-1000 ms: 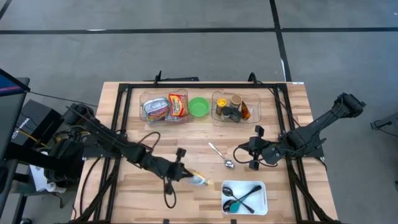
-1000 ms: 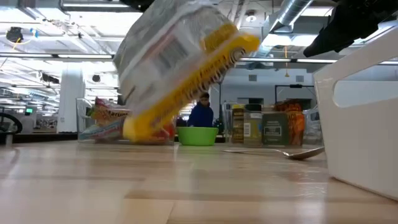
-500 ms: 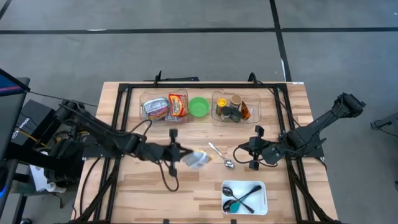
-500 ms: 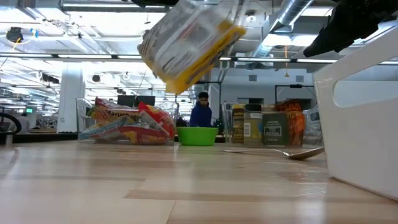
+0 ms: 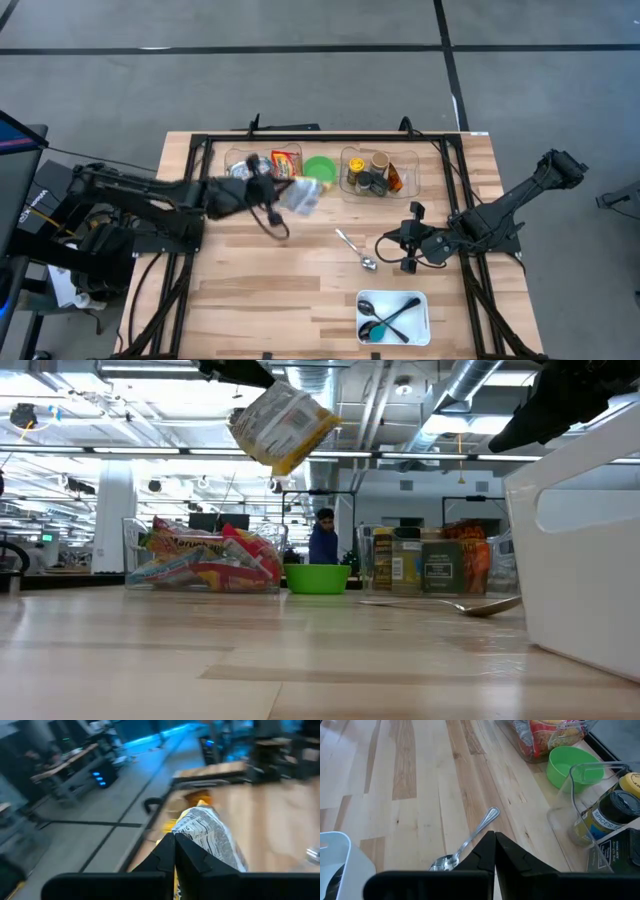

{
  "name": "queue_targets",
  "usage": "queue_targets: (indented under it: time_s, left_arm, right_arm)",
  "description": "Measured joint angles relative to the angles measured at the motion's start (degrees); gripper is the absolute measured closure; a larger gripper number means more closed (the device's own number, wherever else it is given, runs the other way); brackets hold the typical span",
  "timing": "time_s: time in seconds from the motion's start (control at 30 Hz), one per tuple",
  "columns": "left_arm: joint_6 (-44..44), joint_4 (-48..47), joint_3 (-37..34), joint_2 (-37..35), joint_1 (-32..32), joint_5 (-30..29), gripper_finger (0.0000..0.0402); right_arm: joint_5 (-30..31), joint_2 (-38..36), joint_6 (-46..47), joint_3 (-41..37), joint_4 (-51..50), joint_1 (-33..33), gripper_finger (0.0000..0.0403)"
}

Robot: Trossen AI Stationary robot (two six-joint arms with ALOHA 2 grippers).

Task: Pick & Place Food Item
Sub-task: Put the yellow noodle pack in the left transparent bin

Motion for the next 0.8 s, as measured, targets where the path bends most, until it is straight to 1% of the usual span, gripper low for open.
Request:
queue_targets:
  time_s: [0.27,0.4,0.6,0.8]
  left_arm:
    - [-0.5,-0.1,0.0,-4.2,11.0,-0.2,0.0401]
    - [-1.1,-2.8,0.0,-4.8,15.6,-0.1,0.0401]
    - [-8.4,-9.9,0.0,-5.1,22.0,0.2,0.0401]
    - [-17.2,-15.9,0.0,-5.1,26.4,0.6,0.0401]
  right_arm:
    - [0.0,0.0,0.0,0.0,0.0,0.0,0.0402]
    - [0.0,0.0,0.0,0.0,-0.1,0.0,0.0402]
    - [0.0,0.0,0.0,0.0,-0.1,0.0,0.0402]
    - [0.0,0.0,0.0,0.0,-0.1,0.0,0.0402]
